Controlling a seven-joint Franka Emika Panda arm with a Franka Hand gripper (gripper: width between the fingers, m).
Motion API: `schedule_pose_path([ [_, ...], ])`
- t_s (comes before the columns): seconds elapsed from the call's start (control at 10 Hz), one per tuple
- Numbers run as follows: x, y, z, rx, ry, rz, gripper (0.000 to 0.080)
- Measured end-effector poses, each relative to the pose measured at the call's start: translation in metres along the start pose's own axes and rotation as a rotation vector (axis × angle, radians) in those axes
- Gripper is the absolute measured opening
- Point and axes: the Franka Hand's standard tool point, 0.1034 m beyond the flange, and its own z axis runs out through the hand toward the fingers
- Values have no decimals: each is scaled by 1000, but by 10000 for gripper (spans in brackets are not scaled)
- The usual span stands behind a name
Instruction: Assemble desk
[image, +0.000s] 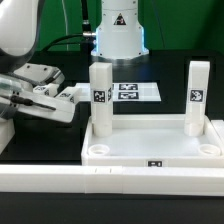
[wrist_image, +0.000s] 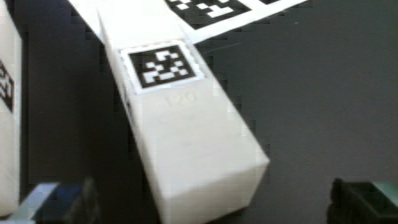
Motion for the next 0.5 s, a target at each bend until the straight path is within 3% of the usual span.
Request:
schedule_pose_path([
  [0.1,-6,2,5,5,-83,6,649],
  [0.3,-8,2,3,6,-100,7,649],
  [0.5,-8,2,3,6,-100,7,423],
])
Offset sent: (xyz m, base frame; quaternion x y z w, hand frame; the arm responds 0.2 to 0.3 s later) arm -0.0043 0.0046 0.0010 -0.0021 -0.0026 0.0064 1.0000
